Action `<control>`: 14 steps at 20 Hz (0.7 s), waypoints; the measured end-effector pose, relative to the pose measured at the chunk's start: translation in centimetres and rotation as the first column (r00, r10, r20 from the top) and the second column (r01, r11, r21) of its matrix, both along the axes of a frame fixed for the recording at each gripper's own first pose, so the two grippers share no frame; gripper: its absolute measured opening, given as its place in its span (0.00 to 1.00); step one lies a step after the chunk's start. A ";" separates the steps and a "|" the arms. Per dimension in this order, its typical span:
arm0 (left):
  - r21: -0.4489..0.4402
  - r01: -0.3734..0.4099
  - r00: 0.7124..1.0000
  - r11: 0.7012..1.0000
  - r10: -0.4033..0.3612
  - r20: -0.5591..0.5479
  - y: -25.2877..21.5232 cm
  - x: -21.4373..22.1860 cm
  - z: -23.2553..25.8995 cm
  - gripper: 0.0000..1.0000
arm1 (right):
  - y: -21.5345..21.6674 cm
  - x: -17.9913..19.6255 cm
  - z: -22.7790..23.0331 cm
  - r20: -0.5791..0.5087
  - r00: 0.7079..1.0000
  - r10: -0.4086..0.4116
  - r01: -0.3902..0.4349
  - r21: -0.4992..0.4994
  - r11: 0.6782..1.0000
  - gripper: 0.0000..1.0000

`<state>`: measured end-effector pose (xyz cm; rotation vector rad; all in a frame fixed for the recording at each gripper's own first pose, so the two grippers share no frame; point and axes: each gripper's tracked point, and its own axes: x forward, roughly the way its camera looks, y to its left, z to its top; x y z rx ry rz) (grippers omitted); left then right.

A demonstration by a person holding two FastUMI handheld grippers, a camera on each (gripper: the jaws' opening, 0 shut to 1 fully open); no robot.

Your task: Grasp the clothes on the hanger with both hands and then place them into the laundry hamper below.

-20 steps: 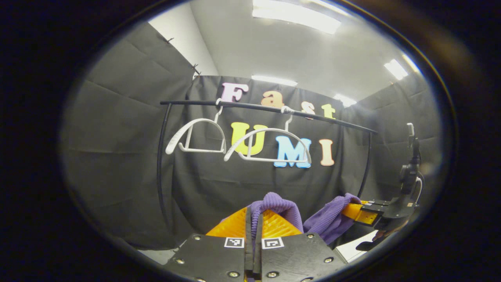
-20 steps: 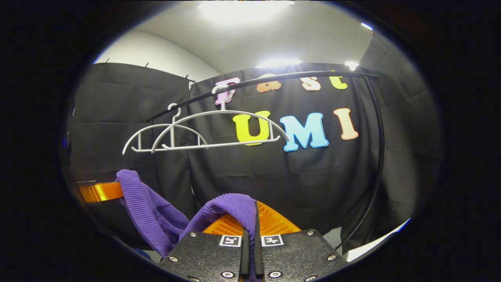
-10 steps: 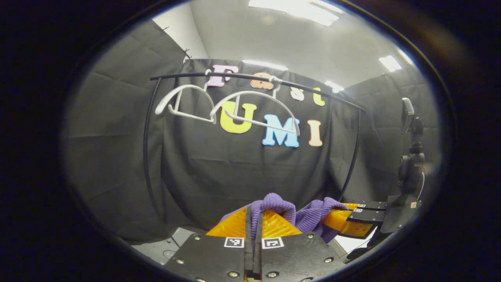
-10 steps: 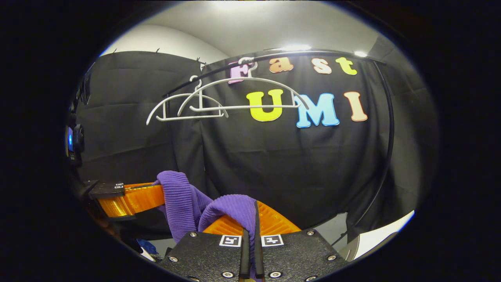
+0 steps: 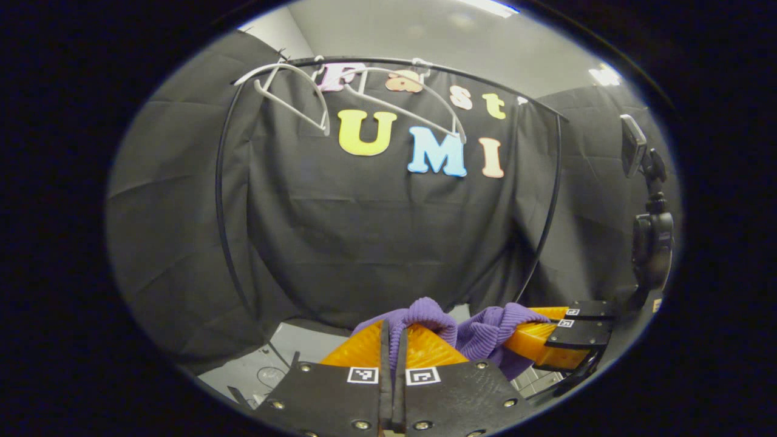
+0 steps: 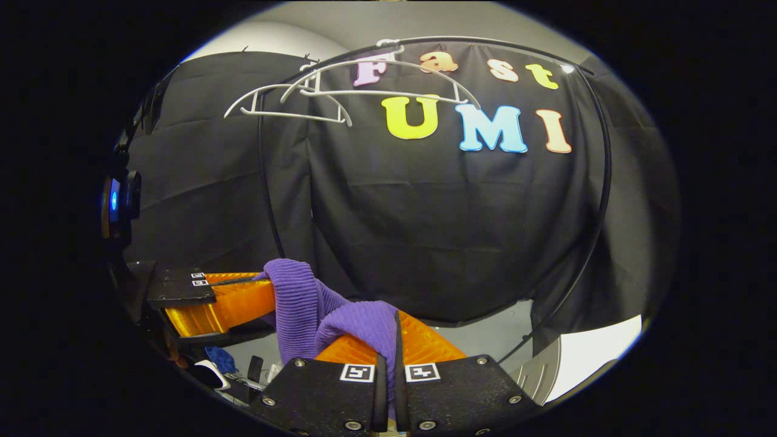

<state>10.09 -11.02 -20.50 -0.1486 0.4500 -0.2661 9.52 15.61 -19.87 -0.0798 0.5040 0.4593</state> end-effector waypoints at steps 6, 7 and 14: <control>0.030 -0.024 0.990 0.999 0.028 -0.138 0.6 -0.4 -6.3 0.01 | -1.1 -0.2 -5.8 -0.109 0.994 0.012 -0.021 -0.080 0.997 0.05; 0.041 -0.017 0.987 0.999 0.023 -0.158 0.5 -0.7 -7.4 0.01 | -1.1 -0.4 -6.6 -0.124 0.992 0.016 -0.027 -0.088 0.996 0.04; 0.111 0.008 0.957 0.994 0.025 -0.290 0.6 -2.2 -13.6 0.01 | -1.5 -2.6 -11.9 -0.228 0.973 0.033 -0.071 -0.164 0.984 0.06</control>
